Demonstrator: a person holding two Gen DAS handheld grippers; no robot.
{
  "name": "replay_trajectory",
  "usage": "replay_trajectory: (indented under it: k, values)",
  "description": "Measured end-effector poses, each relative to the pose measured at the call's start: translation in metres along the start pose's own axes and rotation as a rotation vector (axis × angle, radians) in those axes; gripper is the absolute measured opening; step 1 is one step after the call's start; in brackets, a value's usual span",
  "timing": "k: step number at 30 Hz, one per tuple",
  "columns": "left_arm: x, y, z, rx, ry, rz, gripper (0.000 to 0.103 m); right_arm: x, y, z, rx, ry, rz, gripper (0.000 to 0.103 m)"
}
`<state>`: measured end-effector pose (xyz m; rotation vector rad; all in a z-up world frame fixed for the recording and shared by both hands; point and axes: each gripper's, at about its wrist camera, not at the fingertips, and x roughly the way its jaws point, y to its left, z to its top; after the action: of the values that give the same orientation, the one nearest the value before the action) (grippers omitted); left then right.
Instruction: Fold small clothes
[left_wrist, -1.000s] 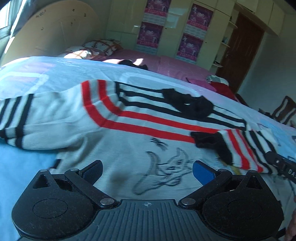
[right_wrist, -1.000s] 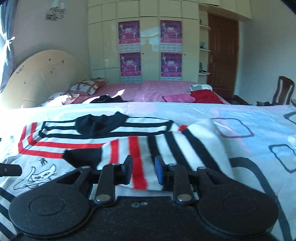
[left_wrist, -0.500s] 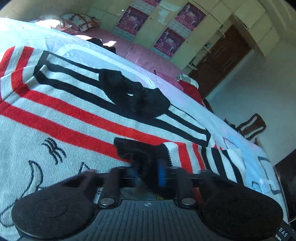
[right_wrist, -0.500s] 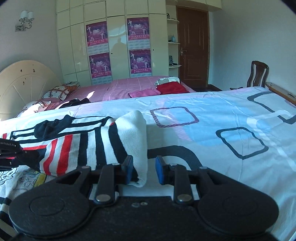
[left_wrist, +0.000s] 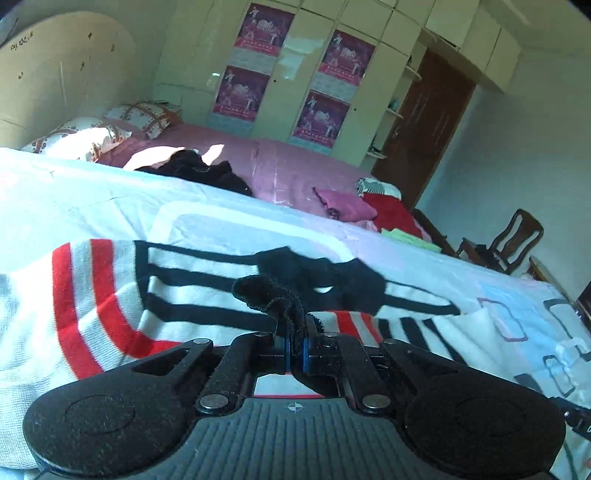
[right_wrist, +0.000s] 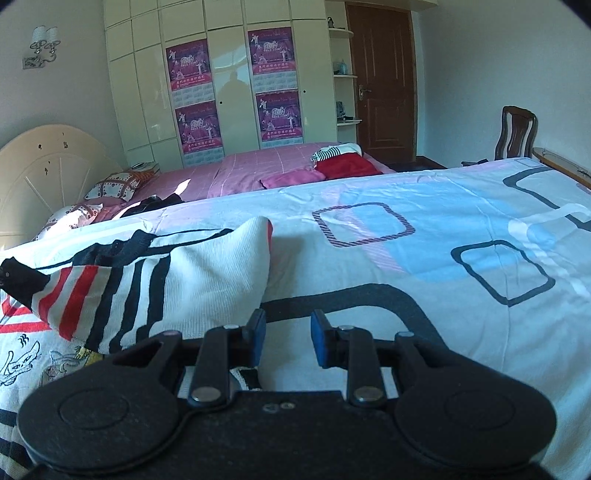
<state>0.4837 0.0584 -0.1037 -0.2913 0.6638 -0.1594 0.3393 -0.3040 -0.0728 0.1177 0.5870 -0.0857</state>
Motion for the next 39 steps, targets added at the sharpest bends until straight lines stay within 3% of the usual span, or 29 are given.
replay_trajectory:
  k: [3, 6, 8, 11, 15, 18, 20, 22, 23, 24, 27, 29, 30, 31, 34, 37, 39]
  values:
    - [0.010, 0.012, -0.008, 0.019, 0.042, 0.011, 0.005, 0.005, 0.009, -0.002, -0.011, 0.006, 0.013, 0.027]
    - [0.009, 0.014, -0.012, 0.027, 0.035, 0.001, 0.005, 0.010, 0.018, -0.003, -0.027, 0.016, 0.044, 0.028]
    - [0.010, 0.017, -0.014, 0.037, 0.026, 0.019, 0.005, 0.032, 0.028, -0.012, -0.094, 0.120, 0.027, 0.031]
    - [0.013, 0.025, -0.013, 0.036, 0.031, 0.030, 0.005, 0.032, 0.037, -0.012, -0.141, 0.118, 0.026, 0.031]
    - [0.014, 0.024, -0.020, 0.073, 0.041, 0.023, 0.005, 0.014, 0.035, -0.004, -0.117, 0.042, 0.046, 0.030]
    - [0.015, 0.024, -0.024, 0.058, 0.036, 0.034, 0.005, 0.038, 0.038, -0.013, -0.157, 0.140, 0.050, 0.030]
    - [0.010, 0.026, -0.022, 0.031, 0.025, 0.049, 0.005, 0.035, 0.038, -0.007, -0.152, 0.120, 0.049, 0.030]
    - [-0.002, 0.029, -0.022, -0.005, -0.011, 0.108, 0.022, 0.028, 0.034, 0.002, -0.127, 0.062, 0.065, 0.029]
    - [-0.011, 0.030, -0.023, -0.013, -0.051, 0.151, 0.045, 0.026, 0.033, 0.007, -0.125, 0.044, 0.073, 0.029]
    - [-0.020, 0.026, -0.023, -0.006, -0.095, 0.168, 0.049, 0.024, 0.032, 0.011, -0.124, 0.029, 0.090, 0.027]
    - [-0.032, 0.001, -0.020, 0.060, -0.145, 0.116, 0.049, 0.025, 0.040, 0.013, -0.153, 0.030, 0.220, 0.020]
    - [-0.026, -0.021, -0.022, 0.113, -0.131, 0.047, 0.049, 0.033, 0.055, 0.004, -0.211, 0.080, 0.273, 0.018]
    - [-0.018, -0.034, -0.024, 0.145, -0.106, 0.013, 0.049, 0.042, 0.063, -0.004, -0.248, 0.129, 0.258, 0.017]
    - [-0.008, -0.042, -0.028, 0.168, -0.075, 0.001, 0.049, 0.046, 0.068, -0.011, -0.278, 0.119, 0.238, 0.017]
    - [0.021, -0.053, -0.041, 0.216, 0.060, 0.026, 0.049, 0.042, 0.072, -0.006, -0.297, 0.114, 0.231, 0.018]
    - [0.008, -0.055, -0.034, 0.198, -0.024, 0.009, 0.049, 0.037, 0.058, 0.012, -0.267, 0.050, 0.242, 0.020]
    - [0.010, -0.053, -0.025, 0.190, -0.050, 0.050, 0.052, 0.052, 0.048, 0.029, -0.253, 0.029, 0.204, 0.020]
